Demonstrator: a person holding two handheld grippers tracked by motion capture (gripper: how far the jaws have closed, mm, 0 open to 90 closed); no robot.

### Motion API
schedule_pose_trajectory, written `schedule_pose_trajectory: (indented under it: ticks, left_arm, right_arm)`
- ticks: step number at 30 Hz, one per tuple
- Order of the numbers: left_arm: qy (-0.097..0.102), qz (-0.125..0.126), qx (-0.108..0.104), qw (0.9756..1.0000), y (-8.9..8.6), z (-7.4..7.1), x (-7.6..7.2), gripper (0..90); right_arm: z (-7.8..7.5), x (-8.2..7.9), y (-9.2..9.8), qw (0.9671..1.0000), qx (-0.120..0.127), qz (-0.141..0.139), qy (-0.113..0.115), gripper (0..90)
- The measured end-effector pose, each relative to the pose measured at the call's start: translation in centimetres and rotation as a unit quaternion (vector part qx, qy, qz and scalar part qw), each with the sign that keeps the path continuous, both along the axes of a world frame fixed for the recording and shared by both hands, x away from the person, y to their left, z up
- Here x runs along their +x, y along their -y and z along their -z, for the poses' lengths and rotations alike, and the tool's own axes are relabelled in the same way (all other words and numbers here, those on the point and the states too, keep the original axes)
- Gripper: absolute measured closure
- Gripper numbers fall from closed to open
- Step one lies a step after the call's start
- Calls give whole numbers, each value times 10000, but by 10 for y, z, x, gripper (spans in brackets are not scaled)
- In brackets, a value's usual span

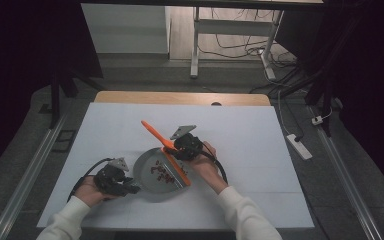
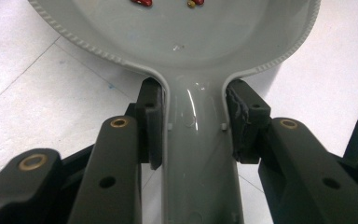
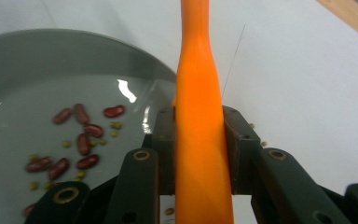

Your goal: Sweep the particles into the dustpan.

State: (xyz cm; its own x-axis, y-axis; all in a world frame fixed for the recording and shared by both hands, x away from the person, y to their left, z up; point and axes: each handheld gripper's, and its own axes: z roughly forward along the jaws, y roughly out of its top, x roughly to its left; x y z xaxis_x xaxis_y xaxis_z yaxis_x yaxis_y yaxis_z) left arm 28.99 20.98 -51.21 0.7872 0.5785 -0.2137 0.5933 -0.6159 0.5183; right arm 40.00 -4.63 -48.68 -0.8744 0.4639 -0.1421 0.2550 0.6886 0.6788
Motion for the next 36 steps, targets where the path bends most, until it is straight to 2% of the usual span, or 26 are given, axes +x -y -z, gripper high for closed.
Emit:
schedule_pose_trajectory:
  ticks: [5, 9, 10, 12, 16, 19, 24, 31, 36]
  left_arm:
    - [12, -6, 1, 10000, 0, 0, 0, 622]
    - [7, 10, 12, 10000, 0, 0, 0, 622]
    - [6, 9, 12, 10000, 0, 0, 0, 622]
    - [15, -2, 13, 10000, 0, 0, 0, 622]
    - [16, -1, 12, 10000, 0, 0, 0, 622]
    - [6, -5, 23, 10000, 0, 0, 0, 622]
    - [7, -6, 19, 10000, 1, 0, -1, 622]
    - [15, 7, -14, 10000, 0, -1, -2, 623]
    - [18, 12, -6, 10000, -2, -2, -3, 623]
  right_arm:
    - [-3, -8, 0, 9997, 161, -71, -148, 702]
    - [-8, -19, -4, 9984, 265, -306, -386, 703]
    - [-10, -22, -5, 9981, 253, -410, -372, 703]
    - [-15, -24, -3, 9981, 319, -444, -300, 703]
    - [-25, -19, 12, 9985, 504, -114, -171, 703]
    - [-28, -14, 29, 9984, 489, 245, -120, 703]
    - [-29, -11, 51, 9968, 496, 608, -147, 703]
    - [-24, -19, 68, 9967, 331, 721, -161, 703]
    - [-19, -19, 70, 9960, 280, 814, -228, 703]
